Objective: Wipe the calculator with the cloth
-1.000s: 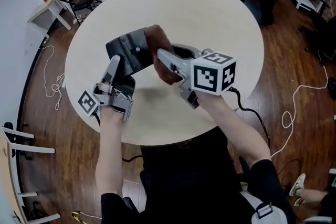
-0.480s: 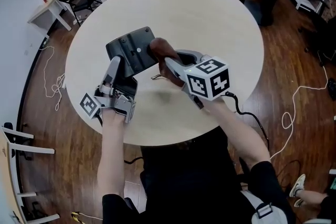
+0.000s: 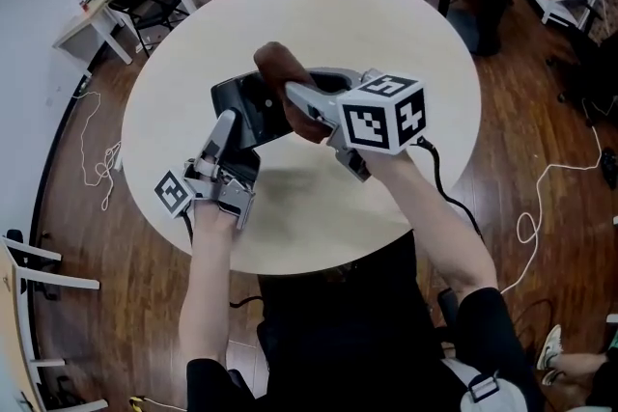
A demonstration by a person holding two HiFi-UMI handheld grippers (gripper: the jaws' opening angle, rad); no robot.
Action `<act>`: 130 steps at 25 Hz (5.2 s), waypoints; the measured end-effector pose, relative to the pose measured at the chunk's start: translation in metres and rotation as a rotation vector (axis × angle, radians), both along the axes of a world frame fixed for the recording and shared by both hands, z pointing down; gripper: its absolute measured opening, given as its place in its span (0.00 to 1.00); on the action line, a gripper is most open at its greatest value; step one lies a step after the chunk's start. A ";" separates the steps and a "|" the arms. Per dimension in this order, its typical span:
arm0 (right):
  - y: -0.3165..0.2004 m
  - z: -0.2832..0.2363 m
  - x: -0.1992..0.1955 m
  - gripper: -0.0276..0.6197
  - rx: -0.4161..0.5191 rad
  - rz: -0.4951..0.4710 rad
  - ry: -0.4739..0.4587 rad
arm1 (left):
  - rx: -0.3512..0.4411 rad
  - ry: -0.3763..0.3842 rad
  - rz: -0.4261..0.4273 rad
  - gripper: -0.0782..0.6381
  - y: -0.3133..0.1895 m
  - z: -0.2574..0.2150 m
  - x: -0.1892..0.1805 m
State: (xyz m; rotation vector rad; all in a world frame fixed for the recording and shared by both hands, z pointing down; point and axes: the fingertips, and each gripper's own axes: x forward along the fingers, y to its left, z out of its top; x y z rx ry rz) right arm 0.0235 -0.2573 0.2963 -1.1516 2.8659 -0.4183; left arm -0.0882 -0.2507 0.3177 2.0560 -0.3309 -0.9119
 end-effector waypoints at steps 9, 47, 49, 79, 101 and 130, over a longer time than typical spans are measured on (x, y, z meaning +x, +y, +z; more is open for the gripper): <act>-0.044 0.043 0.037 0.19 -0.070 0.171 0.230 | -0.016 -0.041 0.051 0.21 0.003 0.004 0.007; 0.034 -0.010 -0.056 0.19 0.429 -0.106 0.699 | -0.081 -0.060 0.101 0.20 0.014 0.002 0.017; 0.013 -0.008 -0.036 0.19 0.377 -0.045 0.681 | -0.102 -0.084 0.132 0.20 0.013 0.004 0.019; 0.060 0.104 -0.049 0.19 0.197 -0.224 0.777 | -0.243 -0.090 0.073 0.20 -0.021 0.033 -0.001; -0.013 0.085 0.026 0.19 -0.027 0.020 0.458 | -0.088 -0.344 0.302 0.23 -0.017 0.007 0.037; 0.017 0.091 0.032 0.19 -0.100 0.088 0.258 | 0.406 -0.944 -0.033 0.54 0.028 0.037 0.098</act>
